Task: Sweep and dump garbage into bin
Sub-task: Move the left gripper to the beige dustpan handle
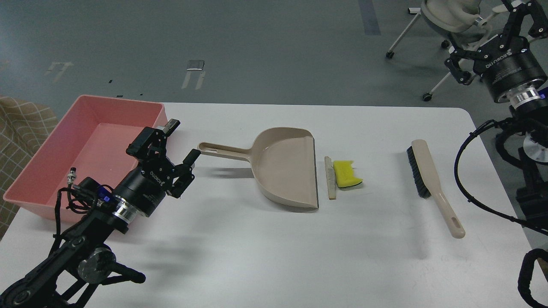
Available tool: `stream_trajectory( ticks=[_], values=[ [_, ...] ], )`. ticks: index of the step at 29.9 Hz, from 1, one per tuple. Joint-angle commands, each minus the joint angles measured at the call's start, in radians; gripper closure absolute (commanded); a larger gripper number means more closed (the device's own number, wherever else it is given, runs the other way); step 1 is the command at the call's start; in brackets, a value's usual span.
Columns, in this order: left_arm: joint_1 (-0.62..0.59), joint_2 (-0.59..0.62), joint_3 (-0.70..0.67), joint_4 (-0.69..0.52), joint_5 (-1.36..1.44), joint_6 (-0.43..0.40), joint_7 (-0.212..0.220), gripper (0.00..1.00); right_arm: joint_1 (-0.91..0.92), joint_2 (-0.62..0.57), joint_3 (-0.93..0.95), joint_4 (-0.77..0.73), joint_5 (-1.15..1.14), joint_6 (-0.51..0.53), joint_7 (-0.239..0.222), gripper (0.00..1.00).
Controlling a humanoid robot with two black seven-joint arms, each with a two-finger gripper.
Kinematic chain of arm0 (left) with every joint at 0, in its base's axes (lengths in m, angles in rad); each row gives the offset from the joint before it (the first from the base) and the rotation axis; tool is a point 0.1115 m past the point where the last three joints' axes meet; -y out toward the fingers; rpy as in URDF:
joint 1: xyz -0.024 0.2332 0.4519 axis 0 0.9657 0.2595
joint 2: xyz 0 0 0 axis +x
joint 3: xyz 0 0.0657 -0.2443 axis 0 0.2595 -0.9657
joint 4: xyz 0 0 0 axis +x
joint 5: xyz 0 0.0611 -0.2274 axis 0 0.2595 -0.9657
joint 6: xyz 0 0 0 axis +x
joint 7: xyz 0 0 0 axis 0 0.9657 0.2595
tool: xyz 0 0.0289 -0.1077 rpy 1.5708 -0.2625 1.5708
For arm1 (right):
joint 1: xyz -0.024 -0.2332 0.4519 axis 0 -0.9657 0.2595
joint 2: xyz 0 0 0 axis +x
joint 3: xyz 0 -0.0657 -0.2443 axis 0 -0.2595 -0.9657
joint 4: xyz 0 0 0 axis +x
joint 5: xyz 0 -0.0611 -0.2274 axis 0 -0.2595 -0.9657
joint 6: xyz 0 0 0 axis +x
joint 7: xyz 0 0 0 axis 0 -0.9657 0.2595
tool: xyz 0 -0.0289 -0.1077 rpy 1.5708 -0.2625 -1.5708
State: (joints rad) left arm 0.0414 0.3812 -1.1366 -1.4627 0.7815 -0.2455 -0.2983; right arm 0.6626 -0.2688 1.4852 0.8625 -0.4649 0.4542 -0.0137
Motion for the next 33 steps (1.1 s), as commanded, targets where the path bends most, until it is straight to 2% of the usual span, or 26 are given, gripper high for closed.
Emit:
stream_trajectory(
  ticks=[1,6,17,19,20,23,25,30,33],
  values=[
    [-0.018,-0.018,0.058,0.045,0.018,0.046,0.007,0.07,-0.003,-0.001,0.003,-0.002,0.002,0.001,0.001,0.00],
    [-0.083,-0.059,0.144,0.097,0.016,0.124,0.018,0.06,-0.004,-0.001,0.003,-0.002,0.000,0.003,0.001,0.00],
    [-0.132,-0.105,0.176,0.162,0.031,0.146,-0.007,0.07,-0.029,-0.006,0.037,0.001,0.002,0.006,0.001,0.00],
    [-0.149,-0.110,0.182,0.180,0.045,0.158,-0.012,0.11,-0.035,-0.007,0.037,0.001,0.002,0.006,0.001,0.00],
    [-0.164,-0.110,0.199,0.197,0.047,0.160,-0.021,0.18,-0.038,-0.007,0.038,0.001,0.002,0.006,0.001,0.00],
    [-0.207,-0.113,0.251,0.241,0.047,0.164,-0.028,0.30,-0.040,-0.012,0.037,0.003,0.002,0.006,0.001,0.00],
    [-0.224,-0.114,0.277,0.265,0.045,0.170,-0.033,0.33,-0.040,-0.013,0.037,0.003,0.002,0.006,0.001,0.00],
    [-0.259,-0.146,0.307,0.314,0.045,0.196,-0.028,0.34,-0.043,-0.027,0.038,0.003,0.002,0.006,0.001,0.00],
    [-0.284,-0.156,0.348,0.329,0.045,0.239,-0.027,0.34,-0.052,-0.027,0.038,0.004,0.002,0.006,0.001,0.00]
  ],
)
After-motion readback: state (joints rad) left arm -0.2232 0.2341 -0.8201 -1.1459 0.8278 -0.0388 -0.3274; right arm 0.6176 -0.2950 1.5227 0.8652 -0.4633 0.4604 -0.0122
